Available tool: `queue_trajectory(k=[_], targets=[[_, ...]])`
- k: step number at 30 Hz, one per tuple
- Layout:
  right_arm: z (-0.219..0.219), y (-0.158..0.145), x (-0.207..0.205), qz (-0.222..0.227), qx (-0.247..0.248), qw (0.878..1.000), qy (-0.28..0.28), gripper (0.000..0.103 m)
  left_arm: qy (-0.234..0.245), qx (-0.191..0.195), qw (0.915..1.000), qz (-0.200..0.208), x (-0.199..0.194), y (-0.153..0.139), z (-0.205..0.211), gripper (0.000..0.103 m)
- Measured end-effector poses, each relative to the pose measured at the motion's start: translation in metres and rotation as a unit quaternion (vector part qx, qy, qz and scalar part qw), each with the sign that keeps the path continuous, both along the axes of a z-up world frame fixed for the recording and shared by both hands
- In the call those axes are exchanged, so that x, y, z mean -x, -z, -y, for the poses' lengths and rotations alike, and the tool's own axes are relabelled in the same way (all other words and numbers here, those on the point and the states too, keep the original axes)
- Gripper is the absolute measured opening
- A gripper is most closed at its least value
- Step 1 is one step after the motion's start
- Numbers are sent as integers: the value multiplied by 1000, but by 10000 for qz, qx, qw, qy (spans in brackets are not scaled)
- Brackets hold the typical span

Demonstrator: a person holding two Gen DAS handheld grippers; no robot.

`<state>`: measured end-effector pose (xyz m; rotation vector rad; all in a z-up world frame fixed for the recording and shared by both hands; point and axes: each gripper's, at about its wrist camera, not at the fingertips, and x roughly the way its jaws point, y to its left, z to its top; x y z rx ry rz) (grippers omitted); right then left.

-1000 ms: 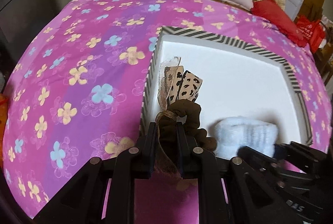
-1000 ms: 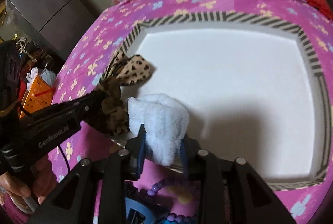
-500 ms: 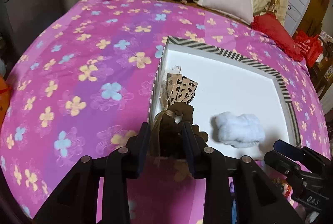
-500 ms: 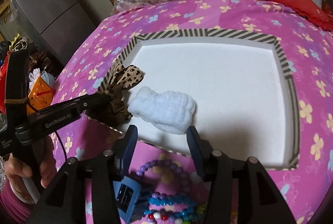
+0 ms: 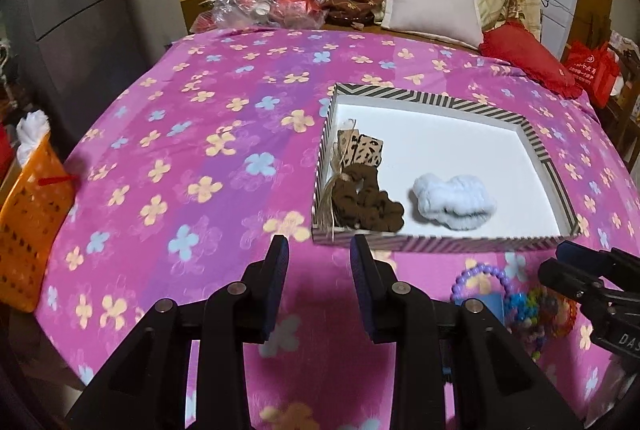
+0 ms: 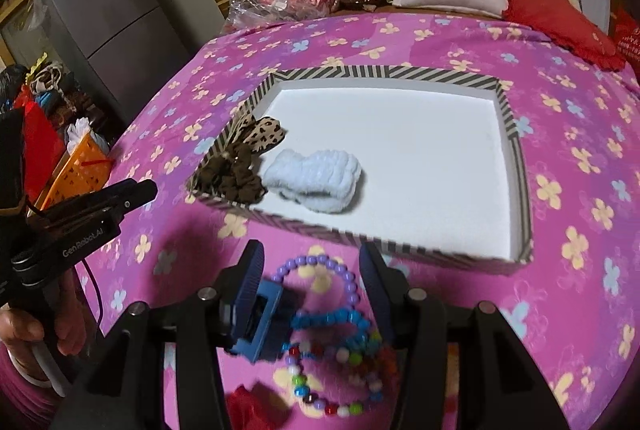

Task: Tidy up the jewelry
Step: 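Lift both grippers out of the box back toward the remaining accessories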

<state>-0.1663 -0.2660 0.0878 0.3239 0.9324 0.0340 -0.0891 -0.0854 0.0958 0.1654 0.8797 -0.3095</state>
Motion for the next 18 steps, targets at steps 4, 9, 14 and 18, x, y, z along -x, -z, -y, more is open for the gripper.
queue_trajectory(k=[4, 9, 14, 18], targets=[[-4, -8, 20, 91, 72, 9999, 13, 53, 33, 0, 10000, 49, 17, -2, -3, 31], [-8, -15, 42, 180, 168, 9997, 50, 55, 76, -88, 9997, 210, 40, -4, -4, 31], [-9, -17, 58, 192, 205, 9995, 127, 57, 82, -13, 9999, 120, 55, -1, -7, 31], [-13, -18, 70, 182, 356, 9991, 100, 62, 60, -2, 10000, 73, 66, 1, -9, 31]])
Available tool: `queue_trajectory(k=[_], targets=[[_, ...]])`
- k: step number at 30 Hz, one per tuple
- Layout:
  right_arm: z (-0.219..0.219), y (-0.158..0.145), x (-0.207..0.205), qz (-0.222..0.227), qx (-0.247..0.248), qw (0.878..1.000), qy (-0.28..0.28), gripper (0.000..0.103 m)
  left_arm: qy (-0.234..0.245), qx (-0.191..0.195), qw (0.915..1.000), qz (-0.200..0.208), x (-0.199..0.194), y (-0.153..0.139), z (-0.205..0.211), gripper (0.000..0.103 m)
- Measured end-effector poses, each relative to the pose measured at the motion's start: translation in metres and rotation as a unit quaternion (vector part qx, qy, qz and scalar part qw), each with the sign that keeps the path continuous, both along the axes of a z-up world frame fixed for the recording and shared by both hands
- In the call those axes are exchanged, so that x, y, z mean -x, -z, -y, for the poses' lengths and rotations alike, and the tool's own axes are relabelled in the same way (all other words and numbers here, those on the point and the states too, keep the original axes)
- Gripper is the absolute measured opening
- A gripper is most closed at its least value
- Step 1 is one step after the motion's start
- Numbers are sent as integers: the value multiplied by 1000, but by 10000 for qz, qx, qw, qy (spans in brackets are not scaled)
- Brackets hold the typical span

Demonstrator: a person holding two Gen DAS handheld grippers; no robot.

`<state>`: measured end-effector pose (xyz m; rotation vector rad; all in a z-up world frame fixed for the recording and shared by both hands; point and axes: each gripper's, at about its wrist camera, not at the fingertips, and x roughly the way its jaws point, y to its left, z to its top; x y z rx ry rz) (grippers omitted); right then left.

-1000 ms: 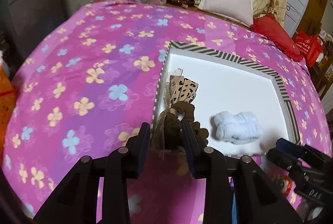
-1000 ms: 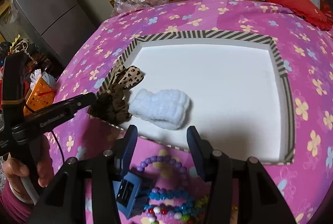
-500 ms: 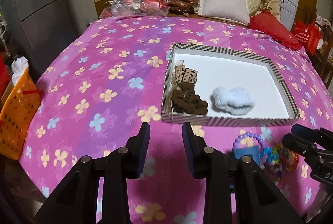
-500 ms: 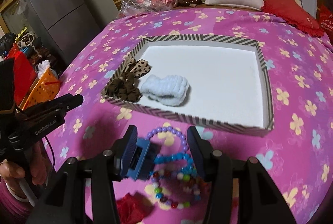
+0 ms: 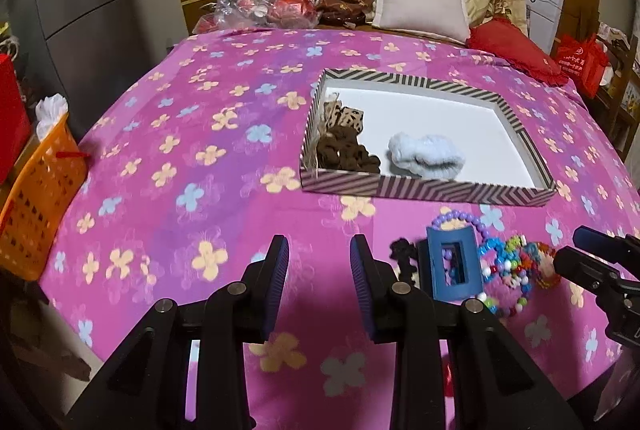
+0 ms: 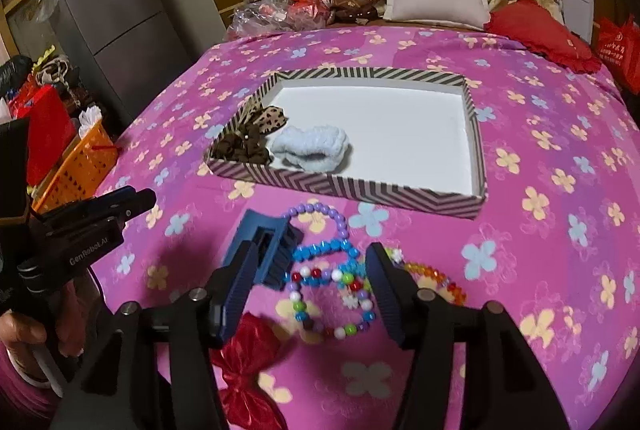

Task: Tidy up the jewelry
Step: 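Lift both grippers out of the box back toward the remaining accessories, then grasp the blue claw clip with the left gripper while the right moves toward the red satin bow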

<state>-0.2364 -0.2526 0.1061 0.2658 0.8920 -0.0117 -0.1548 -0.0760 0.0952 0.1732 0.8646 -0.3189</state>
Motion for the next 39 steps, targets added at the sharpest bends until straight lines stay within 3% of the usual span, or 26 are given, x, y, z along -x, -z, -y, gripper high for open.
queue_trajectory(k=[13, 39], targets=[[0, 1, 21, 18, -57, 10000, 34, 64, 37, -5, 10000, 78, 27, 2, 3, 31], [2, 13, 17, -72, -40, 9999, 101, 66, 16, -78, 9999, -152, 22, 23, 10, 31]])
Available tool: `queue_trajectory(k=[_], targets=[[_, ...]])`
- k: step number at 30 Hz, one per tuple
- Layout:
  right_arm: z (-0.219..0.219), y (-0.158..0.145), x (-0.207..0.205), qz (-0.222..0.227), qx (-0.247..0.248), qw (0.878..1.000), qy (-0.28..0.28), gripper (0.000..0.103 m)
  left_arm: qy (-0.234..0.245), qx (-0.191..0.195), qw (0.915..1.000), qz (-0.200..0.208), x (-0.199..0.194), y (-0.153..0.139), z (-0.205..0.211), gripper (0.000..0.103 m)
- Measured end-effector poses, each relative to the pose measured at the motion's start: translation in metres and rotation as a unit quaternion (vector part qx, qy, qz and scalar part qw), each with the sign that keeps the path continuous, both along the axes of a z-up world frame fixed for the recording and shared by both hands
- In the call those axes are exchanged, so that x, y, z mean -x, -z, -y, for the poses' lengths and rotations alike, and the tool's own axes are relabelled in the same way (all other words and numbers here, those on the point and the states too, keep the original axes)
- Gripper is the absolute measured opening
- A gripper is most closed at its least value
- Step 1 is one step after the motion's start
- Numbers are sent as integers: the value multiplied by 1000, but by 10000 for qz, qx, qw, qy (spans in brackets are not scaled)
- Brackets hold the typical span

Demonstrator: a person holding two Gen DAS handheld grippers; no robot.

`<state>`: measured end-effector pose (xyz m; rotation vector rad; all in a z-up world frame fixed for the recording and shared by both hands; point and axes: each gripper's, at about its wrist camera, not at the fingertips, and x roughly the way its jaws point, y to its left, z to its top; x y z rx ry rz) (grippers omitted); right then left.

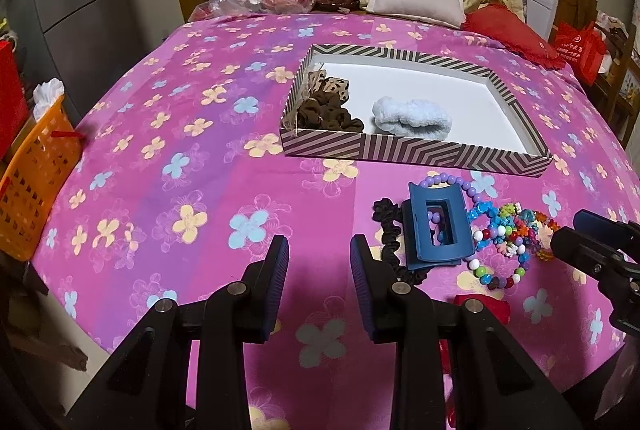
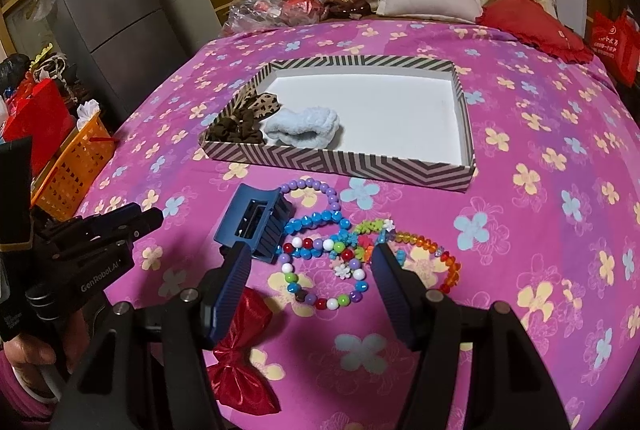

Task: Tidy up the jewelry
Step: 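Grasp the blue claw clip with the left gripper while the right moves toward the red satin bow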

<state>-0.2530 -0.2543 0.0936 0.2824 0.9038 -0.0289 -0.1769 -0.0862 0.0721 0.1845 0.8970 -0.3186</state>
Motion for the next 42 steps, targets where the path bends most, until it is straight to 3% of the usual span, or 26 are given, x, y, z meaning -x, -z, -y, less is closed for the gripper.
queue_trajectory(k=[17, 22, 29, 33, 42], targets=[[7, 7, -3, -86, 36, 9999, 63, 68, 52, 15, 9999, -156, -3, 11, 8, 31], [10, 8, -2, -131, 70, 9999, 32, 68, 239, 371, 9979, -471, -7, 13, 11, 31], [-1, 20, 8, -395, 49, 9979, -505, 68, 473, 829, 9907, -965, -19, 15, 23, 31], [-3, 28, 18, -507, -93, 9967, -630, 68, 598, 1092, 9850, -1197, -23, 15, 33, 40], [-6, 41, 32, -614, -293, 9948, -757, 68, 628, 794, 9855, -1362, -34, 24, 69, 41]])
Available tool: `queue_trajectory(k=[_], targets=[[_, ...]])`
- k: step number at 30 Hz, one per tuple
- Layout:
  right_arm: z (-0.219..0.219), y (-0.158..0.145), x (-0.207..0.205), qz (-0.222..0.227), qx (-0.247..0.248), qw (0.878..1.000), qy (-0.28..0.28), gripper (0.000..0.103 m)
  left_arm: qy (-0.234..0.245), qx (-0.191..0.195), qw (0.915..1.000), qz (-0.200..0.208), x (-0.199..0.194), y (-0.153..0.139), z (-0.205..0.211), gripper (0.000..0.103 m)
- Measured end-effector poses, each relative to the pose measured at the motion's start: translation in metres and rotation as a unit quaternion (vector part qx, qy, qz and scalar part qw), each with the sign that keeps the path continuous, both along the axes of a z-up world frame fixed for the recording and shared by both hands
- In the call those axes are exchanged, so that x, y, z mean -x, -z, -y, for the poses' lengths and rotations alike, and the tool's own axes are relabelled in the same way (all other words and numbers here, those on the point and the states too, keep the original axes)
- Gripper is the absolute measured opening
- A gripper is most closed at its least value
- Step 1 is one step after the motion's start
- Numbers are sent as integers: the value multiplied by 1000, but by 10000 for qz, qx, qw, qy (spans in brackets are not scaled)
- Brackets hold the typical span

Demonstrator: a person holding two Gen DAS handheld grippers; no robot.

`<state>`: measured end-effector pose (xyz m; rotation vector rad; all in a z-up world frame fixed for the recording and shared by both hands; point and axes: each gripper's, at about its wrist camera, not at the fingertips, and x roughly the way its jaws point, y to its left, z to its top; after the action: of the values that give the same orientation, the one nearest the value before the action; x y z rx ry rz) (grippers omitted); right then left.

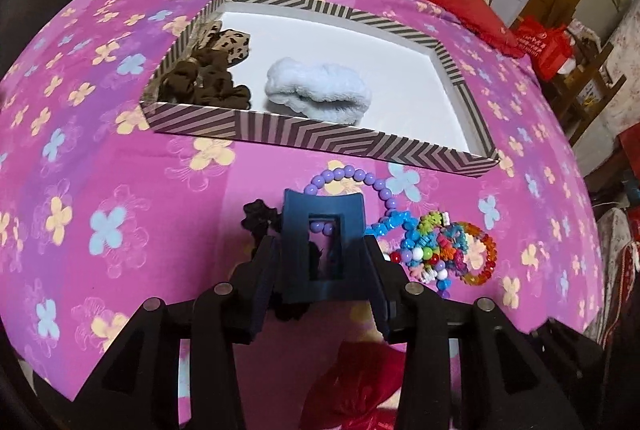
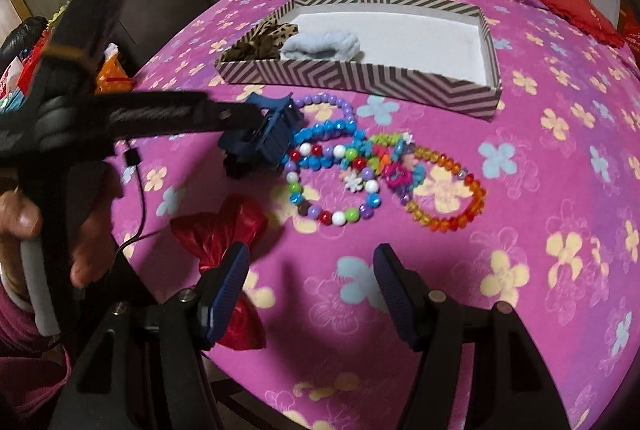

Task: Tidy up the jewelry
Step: 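Grasp the blue claw clip with the left gripper while the right moves toward the red satin bow, then grasp the red satin bow with the right gripper while the left holds the blue clip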

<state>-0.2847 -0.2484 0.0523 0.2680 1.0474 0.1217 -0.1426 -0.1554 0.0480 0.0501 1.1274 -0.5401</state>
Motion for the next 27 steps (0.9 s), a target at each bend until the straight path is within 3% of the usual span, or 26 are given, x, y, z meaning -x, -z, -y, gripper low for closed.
queue_trajectory(k=[4, 10, 15, 22, 27], targets=[[-5, -1, 5, 39, -47, 9999, -85, 70, -28, -240, 9994, 228, 0, -1, 11, 44], [-9, -3, 9, 80, 1, 9998, -157, 71, -87, -84, 9996, 243, -1, -12, 3, 44], [-11, -1, 6, 94, -84, 9998, -144, 74, -4, -286, 9995, 124, -1, -3, 8, 45], [-16, -1, 5, 72, -83, 9997, -224, 76, -101, -159, 9998, 4, -6, 1, 16, 48], [-14, -3, 6, 109, -100, 9997, -173, 77, -80, 154, 9997, -194, -11, -3, 13, 50]])
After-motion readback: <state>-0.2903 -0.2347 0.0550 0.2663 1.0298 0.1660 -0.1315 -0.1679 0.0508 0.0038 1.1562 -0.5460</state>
